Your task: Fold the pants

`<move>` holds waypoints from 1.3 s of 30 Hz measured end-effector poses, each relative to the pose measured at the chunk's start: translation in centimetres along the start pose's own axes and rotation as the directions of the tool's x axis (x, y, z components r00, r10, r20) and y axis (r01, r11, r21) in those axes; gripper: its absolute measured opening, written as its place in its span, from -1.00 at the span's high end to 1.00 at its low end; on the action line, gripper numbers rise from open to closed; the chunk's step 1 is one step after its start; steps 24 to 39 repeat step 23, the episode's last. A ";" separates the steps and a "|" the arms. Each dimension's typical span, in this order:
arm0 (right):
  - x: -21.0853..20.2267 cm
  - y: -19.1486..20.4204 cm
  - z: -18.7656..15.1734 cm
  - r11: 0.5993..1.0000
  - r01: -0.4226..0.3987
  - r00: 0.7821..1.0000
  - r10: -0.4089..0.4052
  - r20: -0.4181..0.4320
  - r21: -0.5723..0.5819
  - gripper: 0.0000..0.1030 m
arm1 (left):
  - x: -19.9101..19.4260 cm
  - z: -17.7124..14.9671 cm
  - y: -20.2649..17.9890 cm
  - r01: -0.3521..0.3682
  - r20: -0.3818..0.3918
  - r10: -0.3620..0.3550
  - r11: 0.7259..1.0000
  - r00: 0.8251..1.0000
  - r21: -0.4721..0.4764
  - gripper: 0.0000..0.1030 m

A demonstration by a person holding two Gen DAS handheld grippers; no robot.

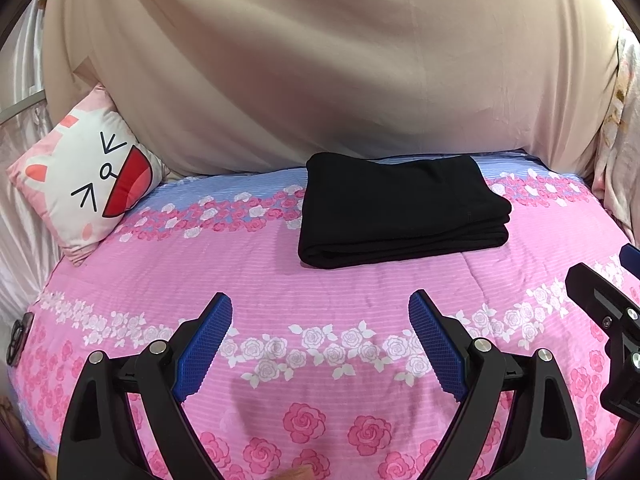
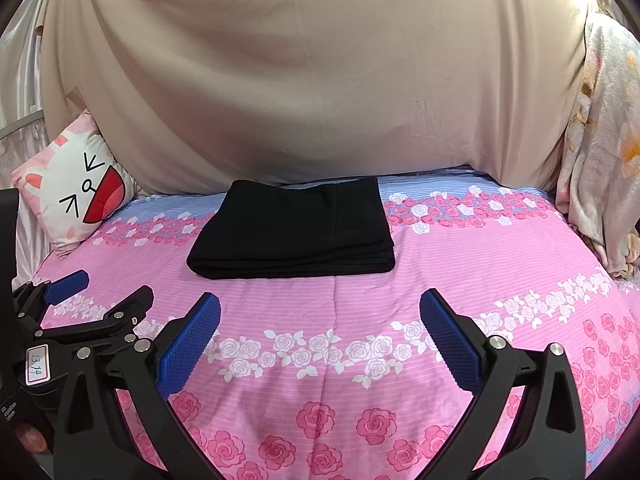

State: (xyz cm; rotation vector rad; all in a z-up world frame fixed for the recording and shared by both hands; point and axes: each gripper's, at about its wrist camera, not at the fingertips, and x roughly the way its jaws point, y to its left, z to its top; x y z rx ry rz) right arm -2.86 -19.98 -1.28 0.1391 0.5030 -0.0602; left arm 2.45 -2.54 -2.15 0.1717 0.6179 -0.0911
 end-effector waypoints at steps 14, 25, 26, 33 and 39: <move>0.0 0.2 0.0 1.000 -0.005 1.000 0.005 -0.004 -0.008 -0.90 | -0.6 -0.3 0.2 0.021 0.094 -0.018 0.999 0.995 -0.033 -0.78; -0.1 -0.2 0.3 1.000 -0.008 1.000 0.008 0.002 -0.007 -0.90 | -0.3 0.1 0.3 0.030 0.043 -0.029 0.999 0.999 -0.025 -0.78; -0.1 -0.2 0.3 1.000 -0.008 1.000 0.008 0.002 -0.007 -0.90 | -0.3 0.1 0.3 0.030 0.043 -0.029 0.999 0.999 -0.025 -0.78; -0.1 -0.2 0.3 1.000 -0.008 1.000 0.008 0.002 -0.007 -0.90 | -0.3 0.1 0.3 0.030 0.043 -0.029 0.999 0.999 -0.025 -0.78; -0.1 -0.2 0.3 1.000 -0.008 1.000 0.008 0.002 -0.007 -0.90 | -0.3 0.1 0.3 0.030 0.043 -0.029 0.999 0.999 -0.025 -0.78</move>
